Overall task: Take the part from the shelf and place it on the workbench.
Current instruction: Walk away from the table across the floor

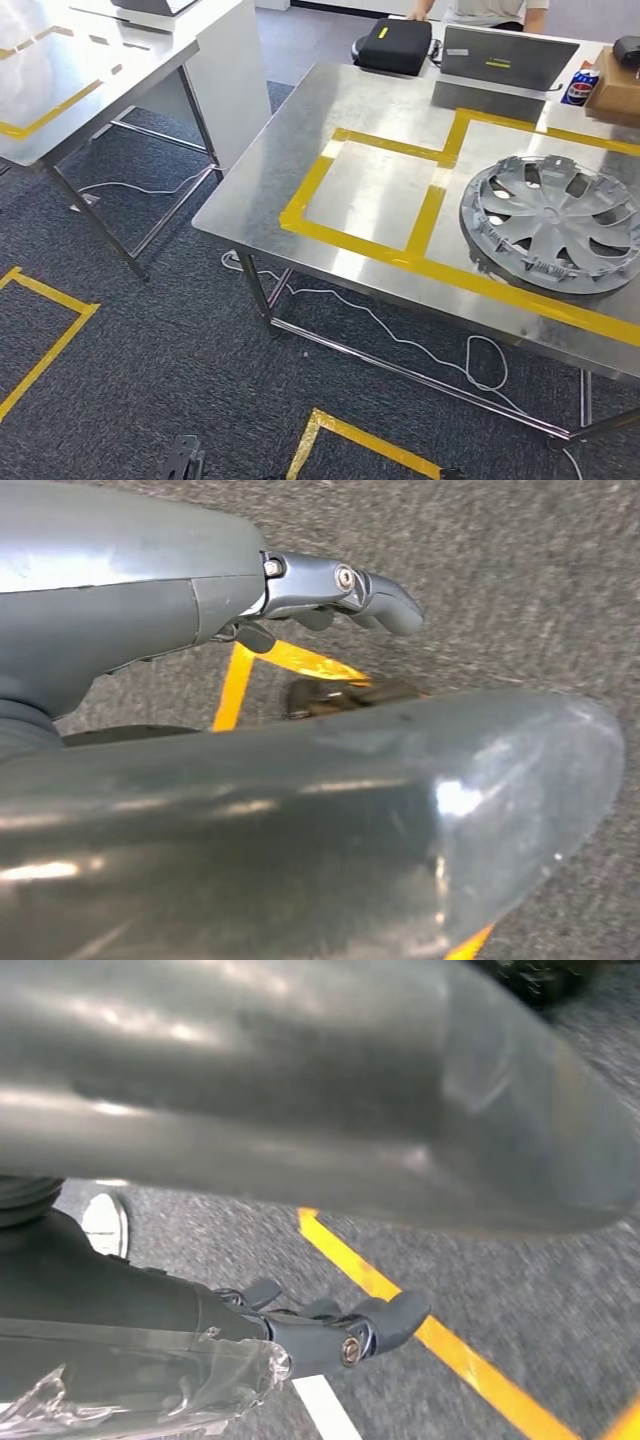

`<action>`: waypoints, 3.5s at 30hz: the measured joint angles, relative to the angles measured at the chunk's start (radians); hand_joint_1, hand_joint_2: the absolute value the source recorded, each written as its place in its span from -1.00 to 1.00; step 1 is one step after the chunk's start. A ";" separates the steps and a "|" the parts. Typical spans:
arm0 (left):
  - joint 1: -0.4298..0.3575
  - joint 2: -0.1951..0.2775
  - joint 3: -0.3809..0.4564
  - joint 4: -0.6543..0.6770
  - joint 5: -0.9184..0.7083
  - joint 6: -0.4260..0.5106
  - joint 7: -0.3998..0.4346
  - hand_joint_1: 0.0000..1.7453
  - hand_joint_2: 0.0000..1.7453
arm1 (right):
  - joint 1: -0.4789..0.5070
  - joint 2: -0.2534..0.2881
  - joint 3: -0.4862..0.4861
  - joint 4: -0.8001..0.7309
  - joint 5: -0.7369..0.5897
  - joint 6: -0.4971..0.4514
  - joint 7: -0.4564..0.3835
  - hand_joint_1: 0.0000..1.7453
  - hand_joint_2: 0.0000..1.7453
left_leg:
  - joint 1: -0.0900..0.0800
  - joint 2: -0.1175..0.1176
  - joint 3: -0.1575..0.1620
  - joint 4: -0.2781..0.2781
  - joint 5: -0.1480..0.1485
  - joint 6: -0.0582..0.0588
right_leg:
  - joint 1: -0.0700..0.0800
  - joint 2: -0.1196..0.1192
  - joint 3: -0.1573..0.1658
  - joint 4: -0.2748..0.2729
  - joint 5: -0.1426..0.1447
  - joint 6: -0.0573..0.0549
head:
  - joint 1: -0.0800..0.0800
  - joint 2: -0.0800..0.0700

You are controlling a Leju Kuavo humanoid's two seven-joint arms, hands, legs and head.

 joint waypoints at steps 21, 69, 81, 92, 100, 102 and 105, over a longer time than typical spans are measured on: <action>-0.006 0.000 0.001 0.000 -0.016 -0.022 -0.001 -1.00 -1.00 | 0.007 -0.010 -0.002 0.001 0.013 0.020 -0.045 -1.00 -1.00 | -0.028 0.005 0.117 -0.229 0.137 0.067 | 0.011 -0.001 0.040 0.077 -0.046 0.043 | 0.004 0.000; 0.036 0.081 0.002 0.001 -0.028 -0.130 -0.009 -1.00 -1.00 | 0.011 0.042 -0.033 0.009 0.136 -0.094 -0.055 -1.00 -1.00 | 0.003 0.004 0.287 -0.217 0.002 0.012 | 0.017 -0.015 -0.075 -0.025 0.109 0.023 | 0.000 0.000; 0.044 0.088 0.005 0.001 -0.033 -0.096 0.055 -1.00 -1.00 | 0.016 0.051 -0.044 0.014 0.135 -0.042 -0.014 -1.00 0.00 | -0.023 0.010 0.148 -0.231 0.120 0.068 | 0.013 -0.010 -0.033 0.168 -0.025 0.032 | 0.006 0.000; 0.045 0.087 -0.002 0.001 -0.074 -0.050 0.027 -1.00 -1.00 | 0.014 0.053 -0.079 0.014 0.169 -0.085 -0.044 -1.00 -1.00 | -0.017 0.011 0.043 0.001 -0.025 0.017 | 0.019 0.011 0.054 -0.056 0.007 -0.013 | 0.005 0.000; 0.044 0.085 -0.002 0.001 -0.071 -0.036 0.044 -1.00 -1.00 | 0.011 0.056 -0.079 0.014 0.172 -0.086 -0.052 -1.00 -1.00 | -0.006 -0.066 0.237 -0.231 0.052 0.028 | 0.016 0.084 -0.004 -0.040 0.045 0.018 | 0.005 0.000; 0.042 0.084 -0.002 0.001 -0.068 -0.037 0.045 -1.00 -1.00 | 0.016 0.056 -0.079 0.014 0.173 -0.089 -0.053 -1.00 -1.00 | -0.006 -0.046 0.232 -0.237 0.050 0.042 | 0.014 0.094 -0.017 -0.034 0.048 0.030 | 0.005 0.000; 0.044 0.083 0.000 0.001 -0.042 -0.056 0.033 -1.00 -1.00 | 0.020 0.056 -0.080 0.014 0.182 -0.195 -0.108 -1.00 -1.00 | -0.006 -0.009 0.228 -0.240 0.056 0.061 | 0.014 0.035 -0.072 0.071 -0.016 0.043 | 0.015 0.000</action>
